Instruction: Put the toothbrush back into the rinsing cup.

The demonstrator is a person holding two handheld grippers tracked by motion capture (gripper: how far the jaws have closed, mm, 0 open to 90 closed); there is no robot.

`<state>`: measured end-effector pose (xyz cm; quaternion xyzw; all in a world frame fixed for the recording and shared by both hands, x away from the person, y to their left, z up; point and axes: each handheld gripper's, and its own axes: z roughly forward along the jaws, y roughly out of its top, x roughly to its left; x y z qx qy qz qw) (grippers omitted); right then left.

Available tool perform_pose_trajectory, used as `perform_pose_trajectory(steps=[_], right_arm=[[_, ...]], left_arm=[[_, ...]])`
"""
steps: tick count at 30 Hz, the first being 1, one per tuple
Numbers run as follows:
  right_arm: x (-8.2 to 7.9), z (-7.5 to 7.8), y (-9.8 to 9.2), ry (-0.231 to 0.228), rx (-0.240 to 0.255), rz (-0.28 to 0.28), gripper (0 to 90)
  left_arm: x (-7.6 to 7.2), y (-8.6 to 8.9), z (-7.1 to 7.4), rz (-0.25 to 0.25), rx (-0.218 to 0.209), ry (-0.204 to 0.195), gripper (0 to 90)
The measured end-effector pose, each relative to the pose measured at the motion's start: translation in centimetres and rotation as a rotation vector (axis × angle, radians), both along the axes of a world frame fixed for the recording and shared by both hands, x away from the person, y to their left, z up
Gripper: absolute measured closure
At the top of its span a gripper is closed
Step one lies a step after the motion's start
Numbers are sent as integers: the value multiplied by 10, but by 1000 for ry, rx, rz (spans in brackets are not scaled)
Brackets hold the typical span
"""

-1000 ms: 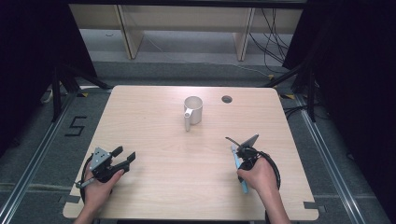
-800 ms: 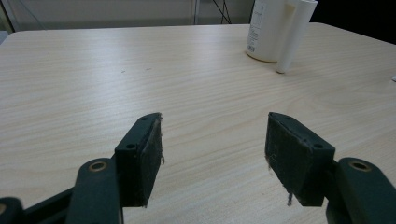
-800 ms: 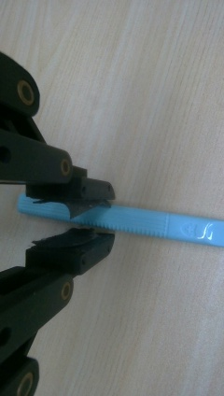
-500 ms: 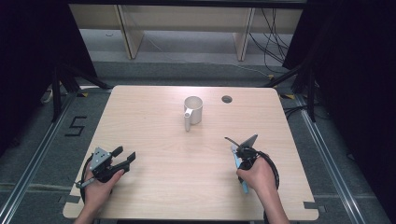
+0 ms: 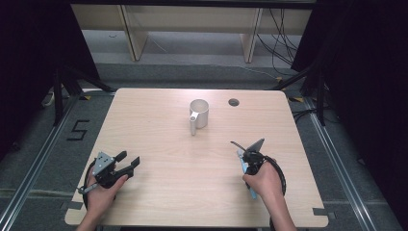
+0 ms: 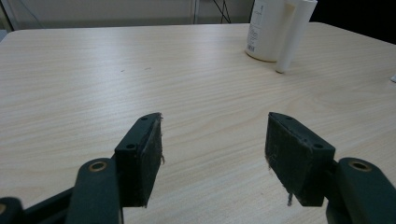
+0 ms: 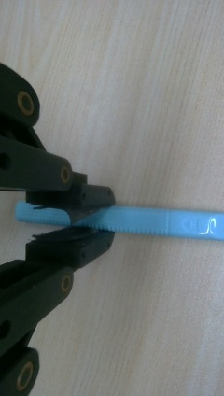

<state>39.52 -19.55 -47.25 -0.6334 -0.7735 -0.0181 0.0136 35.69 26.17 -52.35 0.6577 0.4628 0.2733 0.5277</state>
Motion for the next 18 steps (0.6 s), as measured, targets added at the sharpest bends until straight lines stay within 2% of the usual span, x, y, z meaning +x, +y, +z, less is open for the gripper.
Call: perform_pose_trajectory(steps=[2, 3, 4, 7, 11, 18], right_arm=[[0, 0, 1, 6, -8, -13, 788], [2, 1, 0, 23, -11, -7, 790], [2, 0, -1, 18, -16, 12, 791], [2, 0, 0, 20, -11, -4, 792], [-1, 0, 1, -2, 1, -20, 793], [0, 5, -4, -7, 8, -15, 794]], left_arm=[[0, 0, 0, 0, -1, 0, 365], [-1, 0, 1, 3, 7, 9, 365], [-1, 1, 1, 4, 7, 11, 365], [-1, 0, 1, 4, 7, 11, 365], [-1, 0, 1, 4, 6, 11, 365], [-1, 1, 1, 4, 6, 11, 365]])
